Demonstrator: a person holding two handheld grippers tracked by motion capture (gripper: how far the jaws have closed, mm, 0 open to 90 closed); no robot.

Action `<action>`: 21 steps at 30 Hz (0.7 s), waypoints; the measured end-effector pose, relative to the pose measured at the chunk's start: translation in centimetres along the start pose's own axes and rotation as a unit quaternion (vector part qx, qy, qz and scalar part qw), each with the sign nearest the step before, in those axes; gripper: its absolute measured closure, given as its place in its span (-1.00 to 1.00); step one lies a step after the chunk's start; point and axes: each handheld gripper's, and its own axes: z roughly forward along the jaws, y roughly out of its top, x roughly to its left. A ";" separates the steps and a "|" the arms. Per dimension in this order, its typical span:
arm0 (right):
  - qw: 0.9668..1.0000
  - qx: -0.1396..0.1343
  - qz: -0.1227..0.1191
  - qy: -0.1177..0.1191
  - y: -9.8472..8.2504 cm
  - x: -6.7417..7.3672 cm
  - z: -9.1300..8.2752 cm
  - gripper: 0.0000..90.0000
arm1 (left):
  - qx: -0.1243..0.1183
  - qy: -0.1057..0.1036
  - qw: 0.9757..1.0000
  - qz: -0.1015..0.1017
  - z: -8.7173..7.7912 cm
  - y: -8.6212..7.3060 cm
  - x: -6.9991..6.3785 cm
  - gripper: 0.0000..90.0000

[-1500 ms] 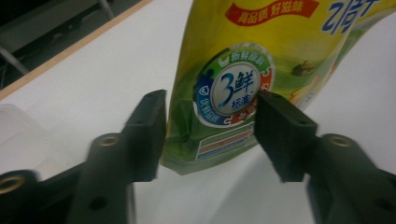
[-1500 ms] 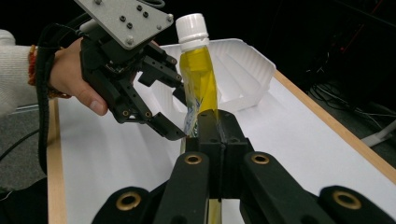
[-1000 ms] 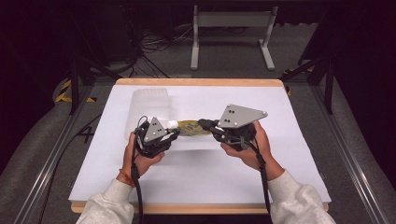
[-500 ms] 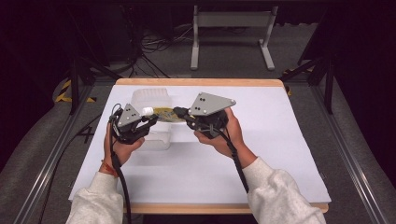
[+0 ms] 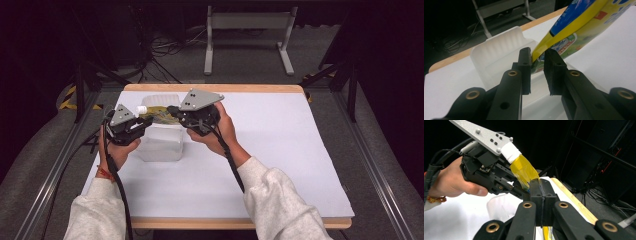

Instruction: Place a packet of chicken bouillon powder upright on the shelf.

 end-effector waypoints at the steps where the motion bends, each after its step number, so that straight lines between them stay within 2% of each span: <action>1: 1.000 0.002 0.002 -0.002 0.0 -0.1 0.4 1.00 | 0.002 0.001 1.000 -0.001 0.1 -0.1 0.2 0.70; 6: 1.000 0.006 0.017 -0.004 -0.4 -0.5 1.9 1.00 | 0.010 0.018 1.000 -0.002 0.7 -0.5 0.8 0.70; 16: 0.999 0.011 0.035 -0.007 -0.7 -0.5 3.4 1.00 | 0.018 0.024 1.000 -0.008 1.3 -1.0 1.6 0.71; 21: 0.999 0.016 0.043 -0.012 -0.2 -0.1 3.7 1.00 | 0.017 0.022 1.000 -0.009 0.9 -1.0 1.9 0.71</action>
